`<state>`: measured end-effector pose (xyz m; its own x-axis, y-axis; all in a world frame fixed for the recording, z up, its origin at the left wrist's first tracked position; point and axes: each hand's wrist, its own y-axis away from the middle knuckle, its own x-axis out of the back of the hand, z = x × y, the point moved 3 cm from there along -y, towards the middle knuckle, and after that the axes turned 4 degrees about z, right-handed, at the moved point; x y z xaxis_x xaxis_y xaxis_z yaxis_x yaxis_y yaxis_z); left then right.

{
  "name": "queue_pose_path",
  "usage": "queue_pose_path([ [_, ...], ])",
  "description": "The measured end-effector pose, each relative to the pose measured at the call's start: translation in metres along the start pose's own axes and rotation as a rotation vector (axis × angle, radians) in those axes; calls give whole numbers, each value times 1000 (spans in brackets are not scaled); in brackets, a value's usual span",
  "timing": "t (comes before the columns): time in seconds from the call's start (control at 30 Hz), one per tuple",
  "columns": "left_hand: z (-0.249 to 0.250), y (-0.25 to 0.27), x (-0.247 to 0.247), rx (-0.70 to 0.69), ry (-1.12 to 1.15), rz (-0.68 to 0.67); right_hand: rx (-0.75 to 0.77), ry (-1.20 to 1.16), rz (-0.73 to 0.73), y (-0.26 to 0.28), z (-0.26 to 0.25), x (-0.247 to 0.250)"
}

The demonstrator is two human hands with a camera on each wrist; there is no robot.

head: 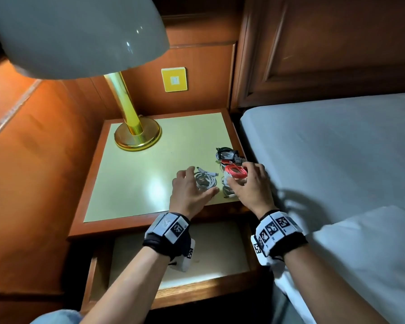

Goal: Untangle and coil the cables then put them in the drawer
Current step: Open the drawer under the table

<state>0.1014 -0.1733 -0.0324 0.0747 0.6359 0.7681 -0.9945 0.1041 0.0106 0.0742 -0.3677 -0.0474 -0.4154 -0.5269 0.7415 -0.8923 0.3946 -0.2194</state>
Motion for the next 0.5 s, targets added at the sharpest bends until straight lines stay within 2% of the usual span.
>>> queue_pose_path([
  [0.5, -7, -4, -8, -31, 83, 74, 91, -72, 60, 2, 6, -3],
])
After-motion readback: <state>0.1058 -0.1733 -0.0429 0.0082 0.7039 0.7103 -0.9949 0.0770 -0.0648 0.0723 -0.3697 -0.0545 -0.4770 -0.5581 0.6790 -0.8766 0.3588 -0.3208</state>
